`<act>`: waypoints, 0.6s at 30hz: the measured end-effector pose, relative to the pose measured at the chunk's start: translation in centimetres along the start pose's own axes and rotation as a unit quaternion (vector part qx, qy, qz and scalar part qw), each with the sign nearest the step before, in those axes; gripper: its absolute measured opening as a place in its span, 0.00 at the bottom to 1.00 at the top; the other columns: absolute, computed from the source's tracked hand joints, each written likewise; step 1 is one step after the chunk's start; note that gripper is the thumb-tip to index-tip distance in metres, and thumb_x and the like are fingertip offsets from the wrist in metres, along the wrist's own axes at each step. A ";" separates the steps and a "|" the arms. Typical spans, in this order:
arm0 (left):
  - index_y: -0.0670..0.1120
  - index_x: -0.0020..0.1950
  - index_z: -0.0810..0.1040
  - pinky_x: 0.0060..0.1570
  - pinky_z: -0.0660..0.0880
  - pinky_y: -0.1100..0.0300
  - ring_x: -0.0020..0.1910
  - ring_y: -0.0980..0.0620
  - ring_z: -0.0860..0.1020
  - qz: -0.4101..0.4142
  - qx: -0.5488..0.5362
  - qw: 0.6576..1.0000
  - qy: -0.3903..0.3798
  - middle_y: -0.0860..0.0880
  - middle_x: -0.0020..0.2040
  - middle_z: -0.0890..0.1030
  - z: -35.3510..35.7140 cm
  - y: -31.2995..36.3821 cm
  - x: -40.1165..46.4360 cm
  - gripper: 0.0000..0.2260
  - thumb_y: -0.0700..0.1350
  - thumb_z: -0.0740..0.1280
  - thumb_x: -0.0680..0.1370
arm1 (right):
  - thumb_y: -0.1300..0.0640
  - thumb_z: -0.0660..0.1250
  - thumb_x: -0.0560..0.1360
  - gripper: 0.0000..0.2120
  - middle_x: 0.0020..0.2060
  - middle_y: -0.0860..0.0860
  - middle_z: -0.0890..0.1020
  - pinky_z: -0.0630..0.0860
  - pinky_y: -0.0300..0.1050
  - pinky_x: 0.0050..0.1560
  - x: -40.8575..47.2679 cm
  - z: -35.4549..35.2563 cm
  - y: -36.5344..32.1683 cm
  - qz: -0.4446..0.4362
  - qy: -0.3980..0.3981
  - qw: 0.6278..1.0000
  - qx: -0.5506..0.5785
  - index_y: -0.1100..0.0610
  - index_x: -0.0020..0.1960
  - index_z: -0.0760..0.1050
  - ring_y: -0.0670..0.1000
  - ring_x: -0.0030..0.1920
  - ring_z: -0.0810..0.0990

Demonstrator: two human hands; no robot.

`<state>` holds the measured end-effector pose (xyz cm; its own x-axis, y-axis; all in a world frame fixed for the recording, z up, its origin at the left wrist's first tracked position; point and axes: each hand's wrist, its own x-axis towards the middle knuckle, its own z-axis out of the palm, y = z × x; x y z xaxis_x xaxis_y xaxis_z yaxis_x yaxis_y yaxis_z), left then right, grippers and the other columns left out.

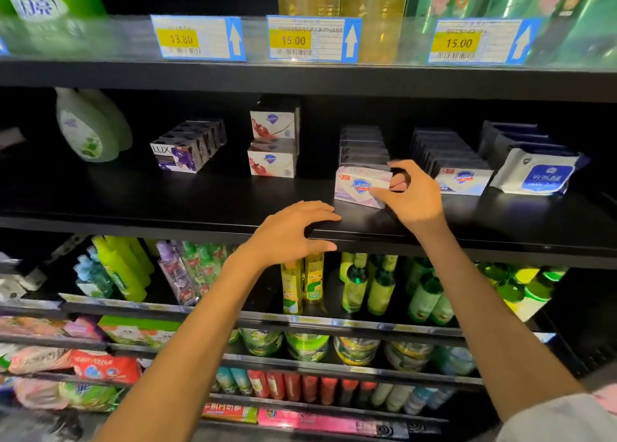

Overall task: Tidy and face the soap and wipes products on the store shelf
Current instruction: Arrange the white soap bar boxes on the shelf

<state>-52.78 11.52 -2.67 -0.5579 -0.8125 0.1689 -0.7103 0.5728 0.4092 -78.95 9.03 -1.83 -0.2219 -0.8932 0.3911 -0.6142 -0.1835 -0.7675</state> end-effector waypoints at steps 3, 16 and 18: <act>0.60 0.76 0.73 0.77 0.63 0.48 0.80 0.59 0.61 0.001 -0.018 1.000 -0.004 0.61 0.78 0.69 0.1 -0.4 0.2 0.26 0.59 0.73 0.78 | 0.57 0.82 0.71 0.23 0.42 0.48 0.83 0.73 0.25 0.40 0.1 0.0 0.1 0.021 -0.012 0.999 0.026 0.55 0.63 0.79 0.43 0.43 0.81; 0.55 0.71 0.77 0.67 0.78 0.54 0.63 0.56 0.81 -0.053 -0.383 0.912 0.134 0.53 0.62 0.83 -1.9 -1.3 1.3 0.23 0.53 0.76 0.78 | 0.62 0.74 0.78 0.13 0.55 0.57 0.87 0.82 0.61 0.59 -1.7 -0.6 -2.2 0.087 -0.063 0.921 0.375 0.59 0.62 0.79 0.56 0.59 0.86; 0.52 0.72 0.76 0.63 0.81 0.50 0.63 0.51 0.83 -0.071 -0.490 0.858 0.137 0.49 0.60 0.84 -2.0 -0.8 2.2 0.23 0.49 0.76 0.78 | 0.62 0.74 0.79 0.14 0.56 0.57 0.87 0.81 0.62 0.62 -1.9 -0.1 -2.4 0.086 -0.065 0.924 0.367 0.59 0.63 0.79 0.56 0.60 0.86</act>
<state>-52.58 9.05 -0.83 -0.2792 -0.9381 0.2048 0.0147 0.2090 0.9778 -77.10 11.15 -0.67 -0.1458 -0.9681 0.2037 0.1117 -0.2206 -0.9689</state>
